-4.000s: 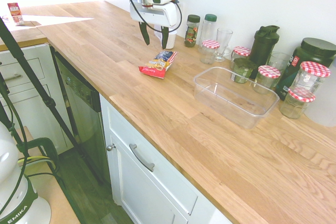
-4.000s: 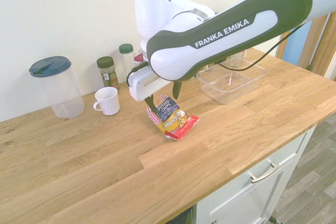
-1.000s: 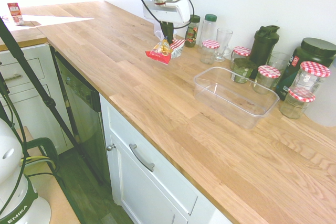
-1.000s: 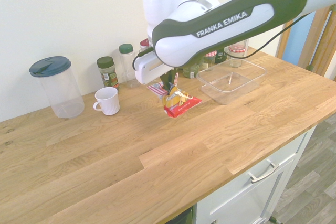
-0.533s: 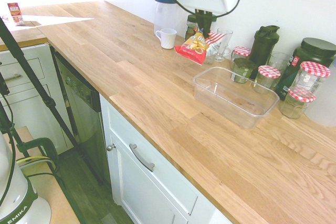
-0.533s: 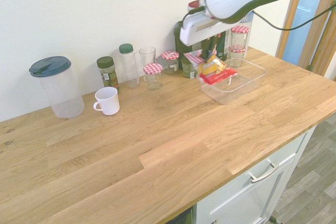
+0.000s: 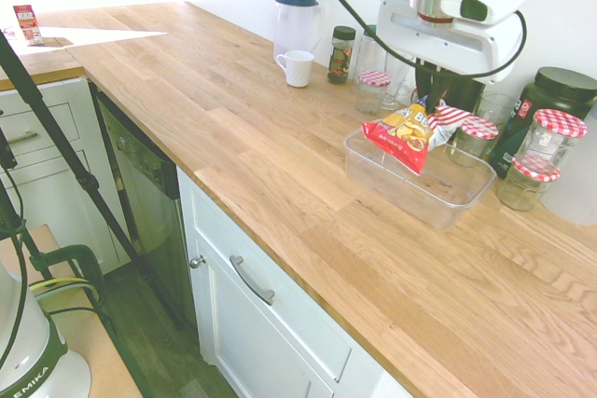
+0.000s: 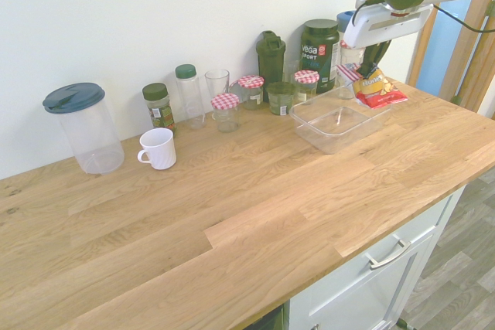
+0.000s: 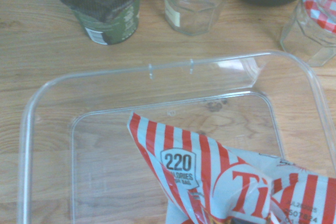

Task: Put the chip bag into the container

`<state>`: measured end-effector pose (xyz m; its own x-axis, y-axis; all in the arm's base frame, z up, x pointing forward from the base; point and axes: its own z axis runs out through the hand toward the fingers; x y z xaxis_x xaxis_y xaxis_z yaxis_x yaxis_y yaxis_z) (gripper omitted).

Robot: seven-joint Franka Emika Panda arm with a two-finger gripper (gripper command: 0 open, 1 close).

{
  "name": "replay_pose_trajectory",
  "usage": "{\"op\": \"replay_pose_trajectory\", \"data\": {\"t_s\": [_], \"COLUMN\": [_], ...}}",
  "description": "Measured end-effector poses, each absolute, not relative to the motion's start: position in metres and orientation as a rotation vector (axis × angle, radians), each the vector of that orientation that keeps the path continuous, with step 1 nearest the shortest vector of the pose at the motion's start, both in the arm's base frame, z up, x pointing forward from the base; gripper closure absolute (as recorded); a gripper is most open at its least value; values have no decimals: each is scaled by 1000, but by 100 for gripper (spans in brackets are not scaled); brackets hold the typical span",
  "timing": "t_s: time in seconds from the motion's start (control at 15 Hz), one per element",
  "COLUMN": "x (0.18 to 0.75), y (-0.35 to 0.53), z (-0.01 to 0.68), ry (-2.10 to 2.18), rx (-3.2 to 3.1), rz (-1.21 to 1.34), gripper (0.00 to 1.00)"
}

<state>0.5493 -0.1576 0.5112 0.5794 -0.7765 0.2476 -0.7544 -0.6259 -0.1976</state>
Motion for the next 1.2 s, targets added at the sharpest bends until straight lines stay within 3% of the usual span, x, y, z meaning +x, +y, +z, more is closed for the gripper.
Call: {"op": "replay_pose_trajectory", "data": {"t_s": [1.07,1.13,1.2], "x": [623,624,625], "y": [-143,-140,-138], "z": [429,426,425], "ry": [1241,1236,1232], "rx": [-2809,-2813,-2816], "rz": [-386,-380,-374], "gripper": [100,0,0]}}
